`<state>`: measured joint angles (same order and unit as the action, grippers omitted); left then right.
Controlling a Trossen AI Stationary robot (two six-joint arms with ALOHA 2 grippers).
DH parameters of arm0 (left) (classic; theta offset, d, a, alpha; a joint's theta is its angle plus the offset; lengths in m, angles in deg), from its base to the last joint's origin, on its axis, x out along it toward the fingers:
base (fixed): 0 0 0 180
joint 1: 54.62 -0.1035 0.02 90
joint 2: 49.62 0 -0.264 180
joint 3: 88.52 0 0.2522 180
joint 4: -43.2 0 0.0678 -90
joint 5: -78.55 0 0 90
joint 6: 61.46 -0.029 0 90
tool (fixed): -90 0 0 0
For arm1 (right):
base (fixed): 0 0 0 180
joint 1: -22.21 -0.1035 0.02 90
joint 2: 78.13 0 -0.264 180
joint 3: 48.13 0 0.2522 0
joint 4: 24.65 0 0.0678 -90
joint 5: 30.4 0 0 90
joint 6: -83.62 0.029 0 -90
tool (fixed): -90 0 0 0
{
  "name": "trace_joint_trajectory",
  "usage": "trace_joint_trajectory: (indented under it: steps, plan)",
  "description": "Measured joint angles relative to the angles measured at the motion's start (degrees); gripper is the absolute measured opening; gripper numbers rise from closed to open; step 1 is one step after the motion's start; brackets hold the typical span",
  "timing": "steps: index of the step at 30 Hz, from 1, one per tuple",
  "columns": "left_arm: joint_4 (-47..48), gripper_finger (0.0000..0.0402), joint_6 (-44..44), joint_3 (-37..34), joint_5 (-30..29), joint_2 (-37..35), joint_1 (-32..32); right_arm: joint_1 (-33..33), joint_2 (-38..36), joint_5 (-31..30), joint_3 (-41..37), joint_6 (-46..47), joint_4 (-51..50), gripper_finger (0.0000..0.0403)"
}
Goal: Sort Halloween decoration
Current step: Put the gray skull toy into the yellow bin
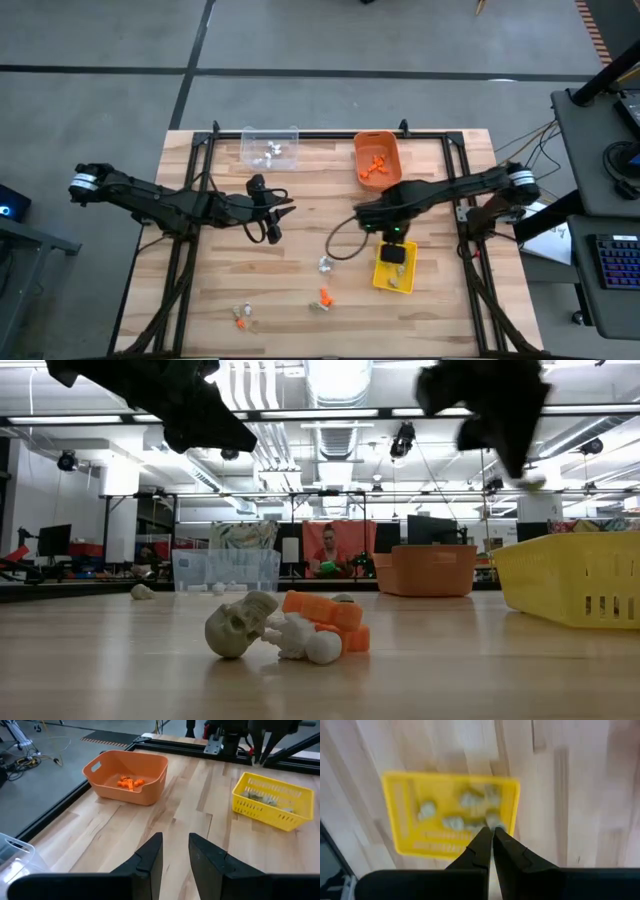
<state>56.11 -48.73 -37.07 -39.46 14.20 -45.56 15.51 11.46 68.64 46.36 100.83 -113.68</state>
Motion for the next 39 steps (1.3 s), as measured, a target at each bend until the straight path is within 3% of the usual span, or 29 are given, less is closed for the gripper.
trace_joint_trajectory:
  steps: [7,14,22,30,34,39]
  plan:
    - [0.05,0.0076,0.28,0.00,0.02,0.02,0.00,-4.00,-5.28,0.37,-13.65,5.37,10.23,0.0013]
    - [0.03,0.0076,1.01,0.00,0.02,0.02,0.00,-3.54,-6.24,-0.81,-17.77,3.78,13.37,0.0027]
    - [1.03,0.0076,7.24,0.00,0.07,0.02,0.00,-1.43,-6.76,-8.19,-15.48,-10.59,28.59,0.0028]
    - [6.78,0.0076,13.17,0.00,-0.34,0.02,0.00,1.53,-6.76,-8.64,-17.97,-24.11,50.70,0.0028]
    - [8.67,0.0076,15.65,0.00,-6.02,0.02,0.00,4.53,-6.76,-8.68,-19.57,-29.70,62.30,0.0028]
    - [8.81,0.0076,15.97,0.00,-7.37,0.02,0.00,8.91,-6.70,-8.78,-19.65,-30.77,68.07,0.0028]
